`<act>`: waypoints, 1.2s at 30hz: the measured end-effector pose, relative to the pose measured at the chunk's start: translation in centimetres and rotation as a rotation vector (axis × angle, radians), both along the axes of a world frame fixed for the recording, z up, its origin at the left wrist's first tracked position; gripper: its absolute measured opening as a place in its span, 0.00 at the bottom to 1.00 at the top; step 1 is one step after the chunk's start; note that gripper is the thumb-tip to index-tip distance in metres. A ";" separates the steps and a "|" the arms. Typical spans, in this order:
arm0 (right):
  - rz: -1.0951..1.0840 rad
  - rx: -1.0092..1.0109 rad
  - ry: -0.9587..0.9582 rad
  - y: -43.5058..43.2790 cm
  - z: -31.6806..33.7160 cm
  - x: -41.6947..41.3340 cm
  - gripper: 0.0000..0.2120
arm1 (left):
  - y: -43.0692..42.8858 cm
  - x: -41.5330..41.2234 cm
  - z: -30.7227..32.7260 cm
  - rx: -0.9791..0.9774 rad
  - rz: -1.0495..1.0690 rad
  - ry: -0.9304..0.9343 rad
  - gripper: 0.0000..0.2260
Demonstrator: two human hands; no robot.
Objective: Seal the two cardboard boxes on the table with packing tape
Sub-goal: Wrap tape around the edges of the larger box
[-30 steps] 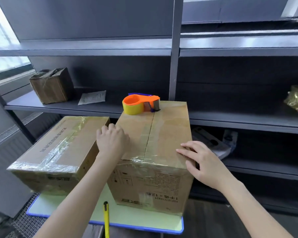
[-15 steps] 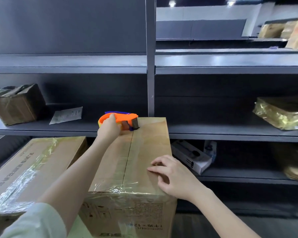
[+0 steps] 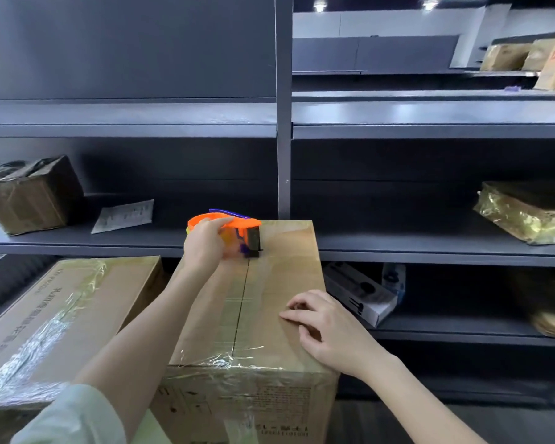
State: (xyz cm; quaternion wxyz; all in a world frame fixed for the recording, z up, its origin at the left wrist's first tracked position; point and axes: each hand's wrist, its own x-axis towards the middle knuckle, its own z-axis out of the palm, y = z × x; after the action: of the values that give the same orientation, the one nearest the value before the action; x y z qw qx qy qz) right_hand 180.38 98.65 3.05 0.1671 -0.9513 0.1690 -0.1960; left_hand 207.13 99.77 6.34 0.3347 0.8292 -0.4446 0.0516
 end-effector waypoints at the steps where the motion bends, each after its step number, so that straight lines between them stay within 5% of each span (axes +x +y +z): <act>1: -0.004 0.004 -0.001 -0.1 -0.1 0.2 0.17 | 0.3 -0.1 0.1 -0.041 -0.014 -0.022 0.23; 6: -0.147 0.018 -0.084 -1.0 0.7 1.4 0.17 | 2.6 -1.3 2.2 -0.298 -0.245 0.252 0.17; 13: -0.082 -0.001 -0.227 -0.8 5.8 4.0 0.45 | 7.2 -5.2 3.4 -0.262 -0.625 0.769 0.19; 20: -0.030 -0.168 -0.175 2.0 7.6 3.2 0.40 | 9.8 -7.5 2.2 -0.151 -0.571 0.981 0.20; 25: -0.098 -0.268 -0.047 2.5 6.7 3.9 0.37 | 10.7 -7.5 1.8 -0.321 -0.441 1.299 0.13; 28: -0.148 -0.207 -0.044 2.4 6.2 3.7 0.36 | 11.5 -6.0 1.7 -0.364 -0.312 1.306 0.14; 36: -0.163 -0.174 -0.040 2.5 6.2 3.5 0.34 | 12.8 -5.3 1.1 -0.311 -0.436 1.323 0.08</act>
State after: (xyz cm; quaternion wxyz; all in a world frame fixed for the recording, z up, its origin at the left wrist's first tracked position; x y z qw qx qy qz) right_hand 183.89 101.15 9.29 0.0708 -0.9412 0.2248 -0.2419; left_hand 201.87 112.55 7.41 0.6514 0.5217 -0.2914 -0.4676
